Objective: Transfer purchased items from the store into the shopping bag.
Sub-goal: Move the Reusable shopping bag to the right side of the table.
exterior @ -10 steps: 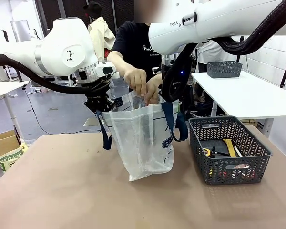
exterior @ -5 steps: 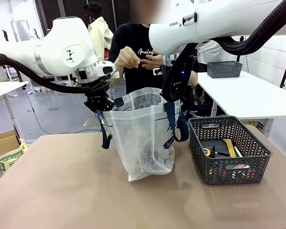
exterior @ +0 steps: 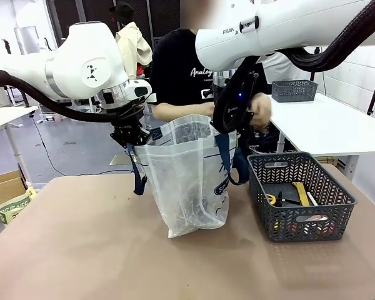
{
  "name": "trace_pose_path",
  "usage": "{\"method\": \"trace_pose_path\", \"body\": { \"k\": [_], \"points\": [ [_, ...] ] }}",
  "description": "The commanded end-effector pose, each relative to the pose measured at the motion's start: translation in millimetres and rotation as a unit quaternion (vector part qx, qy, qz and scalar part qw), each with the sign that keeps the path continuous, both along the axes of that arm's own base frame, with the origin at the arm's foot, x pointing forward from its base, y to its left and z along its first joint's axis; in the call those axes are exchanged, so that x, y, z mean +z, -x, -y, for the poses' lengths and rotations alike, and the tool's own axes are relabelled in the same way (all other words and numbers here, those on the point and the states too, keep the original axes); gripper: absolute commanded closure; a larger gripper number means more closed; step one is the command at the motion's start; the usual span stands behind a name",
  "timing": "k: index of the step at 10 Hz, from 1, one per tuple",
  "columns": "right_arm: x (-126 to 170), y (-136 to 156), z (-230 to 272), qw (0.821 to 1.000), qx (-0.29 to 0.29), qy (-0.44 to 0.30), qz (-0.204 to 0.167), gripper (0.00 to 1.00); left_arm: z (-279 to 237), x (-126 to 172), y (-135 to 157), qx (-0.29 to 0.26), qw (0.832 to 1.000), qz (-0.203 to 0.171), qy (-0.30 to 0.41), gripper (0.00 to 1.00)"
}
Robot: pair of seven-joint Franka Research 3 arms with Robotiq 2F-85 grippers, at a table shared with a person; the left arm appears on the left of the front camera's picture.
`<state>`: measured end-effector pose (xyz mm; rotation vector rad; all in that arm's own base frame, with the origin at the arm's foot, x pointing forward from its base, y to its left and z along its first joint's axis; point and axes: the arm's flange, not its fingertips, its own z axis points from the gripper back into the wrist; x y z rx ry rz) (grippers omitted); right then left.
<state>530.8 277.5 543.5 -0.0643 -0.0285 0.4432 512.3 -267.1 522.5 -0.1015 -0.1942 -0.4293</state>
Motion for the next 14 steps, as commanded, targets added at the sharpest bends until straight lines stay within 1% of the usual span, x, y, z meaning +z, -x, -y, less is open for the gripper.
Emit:
{"method": "trace_pose_path", "body": {
  "k": [1, 8, 12, 13, 14],
  "points": [
    [3.0, 2.4, 6.0, 1.000, 0.003, 0.017, -0.003, 1.00, -5.9, 3.5, 1.7, -0.010, 1.000, -0.002, 0.010, 1.00],
    [5.8, 9.3, 17.8, 0.999, 0.002, 0.043, -0.014, 1.00, -5.8, 5.8, 1.1, -0.012, 1.000, -0.003, 0.013, 1.00],
    [4.9, 9.7, 18.3, 0.999, 0.003, 0.044, -0.015, 1.00, -3.2, 5.9, 1.6, -0.020, 1.000, -0.007, 0.008, 1.00],
    [6.3, 10.4, 17.5, 1.000, 0.007, 0.027, -0.013, 1.00, -2.0, 8.9, 2.6, -0.024, 0.999, -0.009, 0.026, 1.00],
    [5.0, 7.2, 11.9, 0.999, -0.005, 0.028, -0.017, 1.00, 0.5, 1.7, 0.7, -0.002, 1.000, 0.000, 0.002, 1.00]
  ]
}}
